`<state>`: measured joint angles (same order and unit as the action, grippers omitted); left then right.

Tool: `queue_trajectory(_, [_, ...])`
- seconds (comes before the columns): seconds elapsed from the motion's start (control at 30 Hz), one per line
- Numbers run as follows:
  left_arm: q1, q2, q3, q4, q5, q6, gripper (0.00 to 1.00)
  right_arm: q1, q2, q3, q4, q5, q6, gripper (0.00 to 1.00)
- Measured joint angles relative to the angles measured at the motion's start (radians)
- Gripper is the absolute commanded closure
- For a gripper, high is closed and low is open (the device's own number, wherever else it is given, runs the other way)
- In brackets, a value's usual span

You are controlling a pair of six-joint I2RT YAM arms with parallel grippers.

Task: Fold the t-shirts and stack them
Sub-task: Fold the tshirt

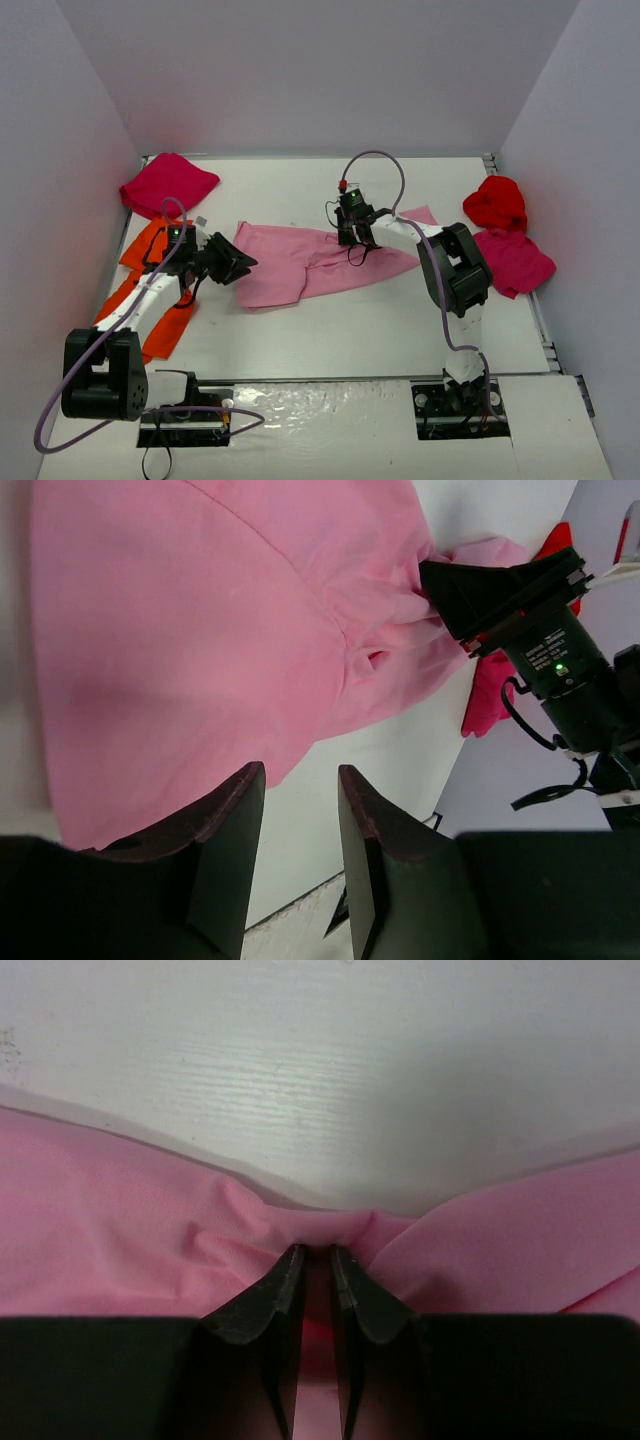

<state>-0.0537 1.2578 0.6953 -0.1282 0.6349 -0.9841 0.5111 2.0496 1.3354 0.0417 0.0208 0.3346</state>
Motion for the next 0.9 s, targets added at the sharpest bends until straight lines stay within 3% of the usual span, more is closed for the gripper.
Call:
queue_trajectory(0.07, [-0.041,0.050,0.013,0.023,-0.003,-0.001,0.68,0.000,-0.014,-0.014,-0.015,0.003,0.000,0.71])
queue_trajectory(0.13, [-0.086,0.090,0.025,0.031,-0.016,-0.001,0.68,0.002,-0.028,-0.028,-0.027,0.015,0.001,0.56])
queue_trajectory(0.2, [-0.128,0.122,0.035,0.050,-0.030,-0.003,0.68,0.006,-0.043,-0.041,-0.043,0.028,0.003,0.32])
queue_trajectory(0.27, [-0.157,0.142,0.037,0.074,-0.036,-0.005,0.69,0.011,-0.056,-0.052,-0.065,0.050,0.004,0.17])
queue_trajectory(0.4, [-0.180,0.201,0.055,0.123,-0.047,-0.014,0.70,0.027,-0.084,-0.075,-0.119,0.142,0.016,0.04])
queue_trajectory(0.6, [-0.232,0.323,0.126,0.169,-0.077,-0.017,0.74,0.063,-0.159,-0.113,-0.208,0.316,0.031,0.01])
queue_trajectory(0.9, [-0.384,0.543,0.414,0.216,-0.093,-0.018,0.75,0.074,-0.411,-0.150,-0.252,0.469,0.039,0.05])
